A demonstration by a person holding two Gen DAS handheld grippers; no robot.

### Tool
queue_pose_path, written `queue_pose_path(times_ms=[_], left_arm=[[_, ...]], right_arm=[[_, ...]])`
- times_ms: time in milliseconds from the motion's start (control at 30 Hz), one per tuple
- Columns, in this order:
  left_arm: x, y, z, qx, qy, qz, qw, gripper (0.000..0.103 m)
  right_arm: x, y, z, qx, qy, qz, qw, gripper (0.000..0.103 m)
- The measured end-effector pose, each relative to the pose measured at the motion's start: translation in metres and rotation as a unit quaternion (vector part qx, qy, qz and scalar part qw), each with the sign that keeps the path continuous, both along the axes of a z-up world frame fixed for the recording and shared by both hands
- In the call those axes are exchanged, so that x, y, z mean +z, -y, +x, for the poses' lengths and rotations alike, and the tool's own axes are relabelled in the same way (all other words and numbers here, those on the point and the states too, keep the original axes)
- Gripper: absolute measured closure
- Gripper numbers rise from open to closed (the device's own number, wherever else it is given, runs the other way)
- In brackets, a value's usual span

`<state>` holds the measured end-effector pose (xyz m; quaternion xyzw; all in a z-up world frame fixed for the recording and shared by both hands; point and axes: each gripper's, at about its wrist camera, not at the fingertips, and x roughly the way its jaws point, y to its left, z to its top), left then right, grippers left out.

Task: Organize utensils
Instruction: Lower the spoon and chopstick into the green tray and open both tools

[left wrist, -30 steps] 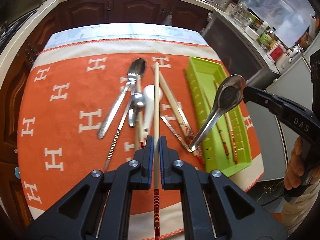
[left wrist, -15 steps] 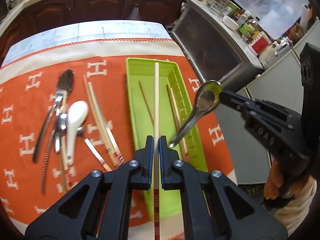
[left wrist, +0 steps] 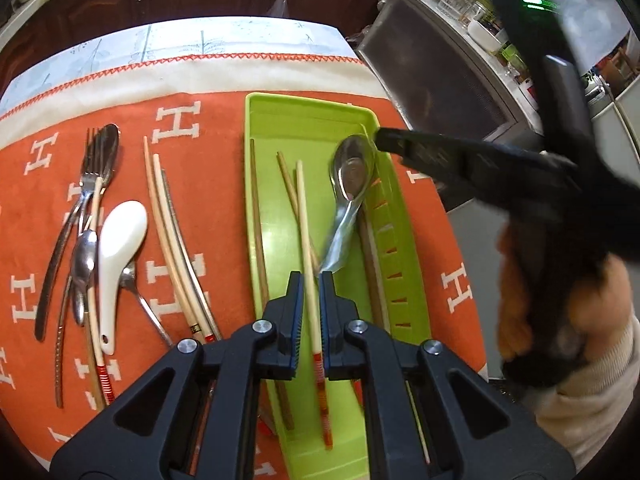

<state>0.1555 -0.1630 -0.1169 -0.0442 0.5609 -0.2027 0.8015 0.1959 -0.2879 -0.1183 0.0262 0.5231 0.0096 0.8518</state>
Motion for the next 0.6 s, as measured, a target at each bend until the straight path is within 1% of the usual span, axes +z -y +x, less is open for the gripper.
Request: queue_pose_path(times_ms=[133, 233, 433, 600], left_arm=[[0.008, -0.015, -0.007, 0.003, 0.011, 0.004, 0.9999, 0.099], [0.015, -0.032, -0.014, 0.006, 0.018, 0.01, 0.9998, 0.099], [0.024, -0.071, -0.029, 0.015, 0.029, 0.037, 0.9988, 0.099], [0.032, -0.11, -0.042, 0.034, 0.037, 0.054, 0.9973, 0.099]], right_arm=[[-0.007, 0.002, 0.005, -0.023, -0.007, 0.041, 0.999, 0.099], [-0.01, 0.0, -0.005, -0.027, -0.012, 0.067, 0.997, 0.099], [-0.001, -0.015, -0.037, -0.018, -0.012, 0.097, 0.995, 0.098], [0.008, -0.032, -0.061, -0.01, -0.011, 0.103, 0.995, 0.098]])
